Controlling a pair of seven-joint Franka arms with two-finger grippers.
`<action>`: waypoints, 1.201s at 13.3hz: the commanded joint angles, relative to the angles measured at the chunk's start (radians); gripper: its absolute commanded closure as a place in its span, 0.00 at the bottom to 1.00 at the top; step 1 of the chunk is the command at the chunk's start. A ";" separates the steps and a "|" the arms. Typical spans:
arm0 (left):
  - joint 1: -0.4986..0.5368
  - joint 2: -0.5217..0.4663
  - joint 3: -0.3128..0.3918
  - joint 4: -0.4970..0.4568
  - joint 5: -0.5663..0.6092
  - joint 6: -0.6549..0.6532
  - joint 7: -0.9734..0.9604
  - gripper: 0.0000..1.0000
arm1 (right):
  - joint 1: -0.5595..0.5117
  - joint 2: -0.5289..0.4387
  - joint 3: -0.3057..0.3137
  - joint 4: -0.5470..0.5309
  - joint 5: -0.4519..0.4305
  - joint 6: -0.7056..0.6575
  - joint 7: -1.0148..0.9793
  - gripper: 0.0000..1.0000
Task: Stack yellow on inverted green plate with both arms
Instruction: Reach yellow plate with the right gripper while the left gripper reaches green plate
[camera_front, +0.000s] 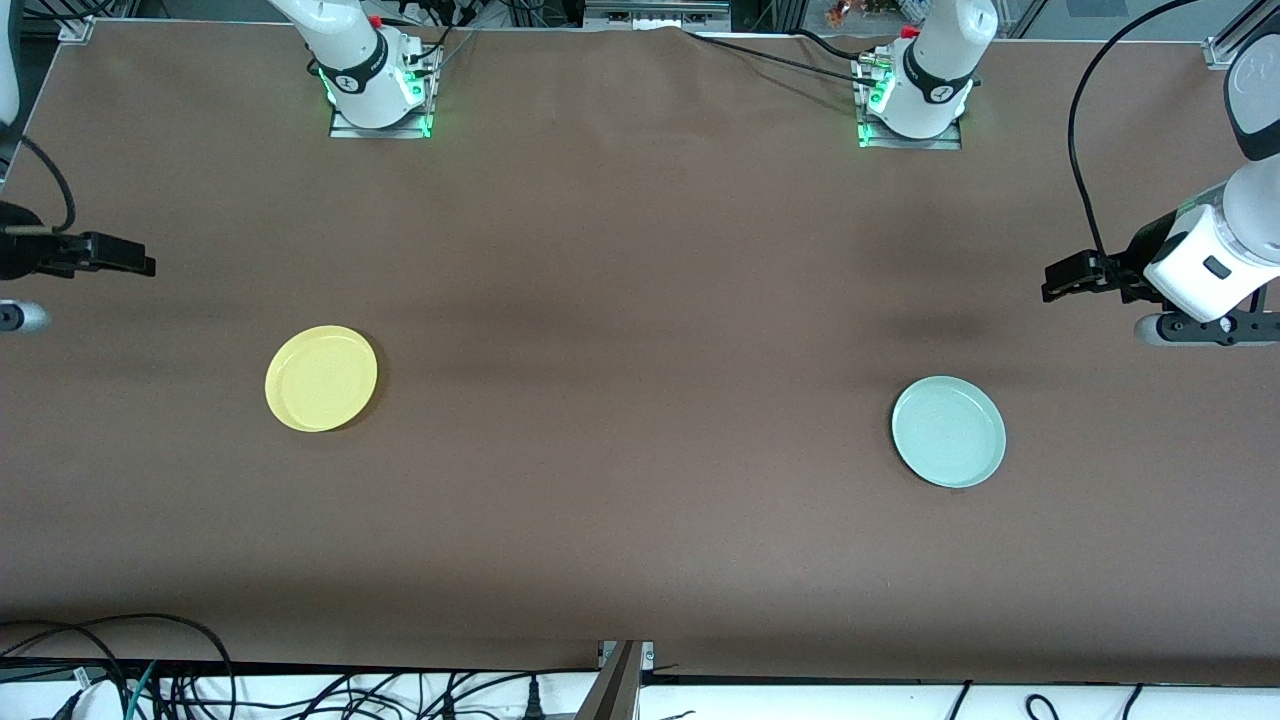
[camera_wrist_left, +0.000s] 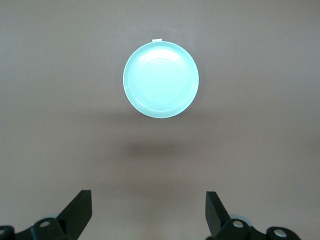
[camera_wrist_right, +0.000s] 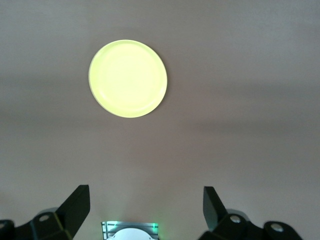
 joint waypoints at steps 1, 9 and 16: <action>0.000 0.007 0.000 0.014 0.009 0.000 0.005 0.00 | -0.048 0.081 0.008 0.008 -0.006 0.064 -0.008 0.00; 0.002 0.130 0.001 0.043 0.039 0.000 0.005 0.00 | -0.083 0.234 0.012 -0.078 0.012 0.320 -0.118 0.00; 0.008 0.280 0.001 -0.034 0.055 0.250 0.003 0.00 | -0.085 0.241 0.018 -0.322 0.081 0.636 -0.120 0.00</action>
